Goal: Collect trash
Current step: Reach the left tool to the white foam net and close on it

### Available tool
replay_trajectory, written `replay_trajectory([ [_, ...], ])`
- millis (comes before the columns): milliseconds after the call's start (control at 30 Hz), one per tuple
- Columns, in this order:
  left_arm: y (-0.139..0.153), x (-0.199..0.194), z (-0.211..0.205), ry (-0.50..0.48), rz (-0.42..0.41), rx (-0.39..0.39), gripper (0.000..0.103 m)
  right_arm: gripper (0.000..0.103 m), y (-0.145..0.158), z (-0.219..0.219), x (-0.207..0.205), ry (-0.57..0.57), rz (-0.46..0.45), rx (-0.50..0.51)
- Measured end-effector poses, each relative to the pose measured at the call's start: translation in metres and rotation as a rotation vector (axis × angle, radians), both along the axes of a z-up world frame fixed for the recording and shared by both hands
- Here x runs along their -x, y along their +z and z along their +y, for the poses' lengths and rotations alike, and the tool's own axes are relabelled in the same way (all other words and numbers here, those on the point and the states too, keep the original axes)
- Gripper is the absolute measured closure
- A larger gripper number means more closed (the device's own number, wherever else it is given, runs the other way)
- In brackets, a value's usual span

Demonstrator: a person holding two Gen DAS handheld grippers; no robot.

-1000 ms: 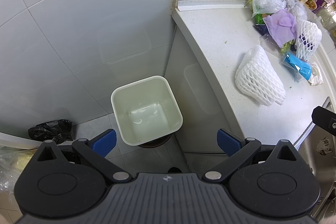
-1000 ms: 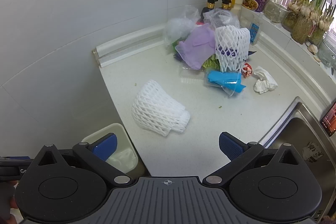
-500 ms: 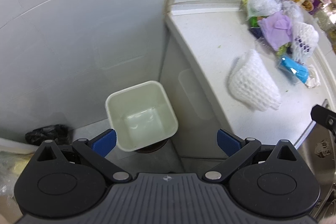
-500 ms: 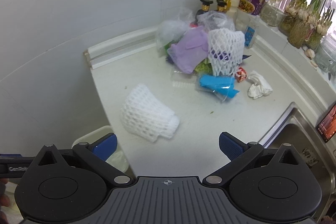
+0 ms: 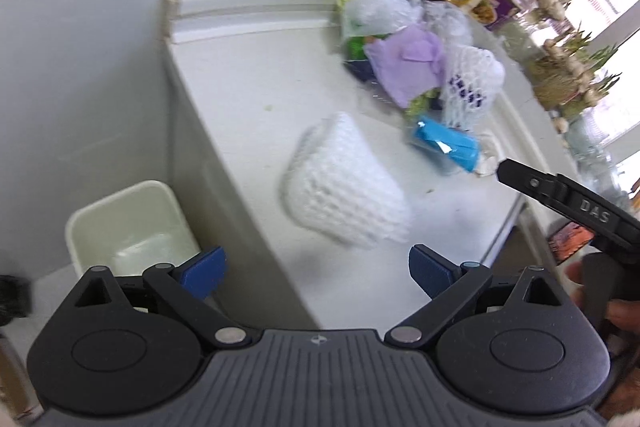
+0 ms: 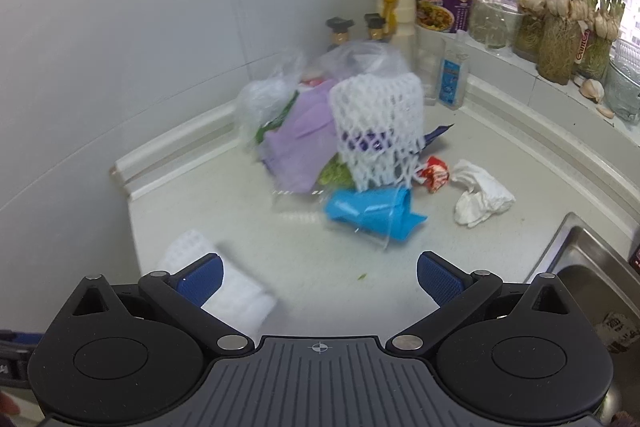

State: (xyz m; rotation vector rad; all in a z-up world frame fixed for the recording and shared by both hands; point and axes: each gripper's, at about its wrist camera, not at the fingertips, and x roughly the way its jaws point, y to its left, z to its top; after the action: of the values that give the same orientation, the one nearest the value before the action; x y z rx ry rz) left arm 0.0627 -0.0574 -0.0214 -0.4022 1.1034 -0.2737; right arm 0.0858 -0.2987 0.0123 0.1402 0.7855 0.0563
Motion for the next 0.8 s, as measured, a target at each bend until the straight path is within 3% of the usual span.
replay_trajectory([
  [167, -0.015, -0.016, -0.009, 0.025, 0.011, 0.106, 0.009, 0.000, -0.005, -0.013, -0.028, 0.026, -0.123, 0.040],
  [267, -0.023, -0.024, -0.015, 0.042, 0.033, 0.120, 0.014, 0.000, -0.009, -0.023, -0.048, 0.021, -0.169, 0.042],
  [400, -0.030, -0.035, -0.017, 0.069, 0.046, 0.113, 0.017, 0.000, -0.020, -0.042, -0.070, -0.006, -0.174, -0.037],
  [600, -0.034, -0.044, -0.015, 0.136, 0.057, 0.116, 0.023, 0.001, -0.031, -0.057, -0.091, -0.006, -0.179, -0.047],
  [800, -0.041, -0.049, -0.013, 0.188, 0.084, 0.115, 0.040, 0.006, -0.034, -0.068, -0.109, 0.004, -0.190, -0.098],
])
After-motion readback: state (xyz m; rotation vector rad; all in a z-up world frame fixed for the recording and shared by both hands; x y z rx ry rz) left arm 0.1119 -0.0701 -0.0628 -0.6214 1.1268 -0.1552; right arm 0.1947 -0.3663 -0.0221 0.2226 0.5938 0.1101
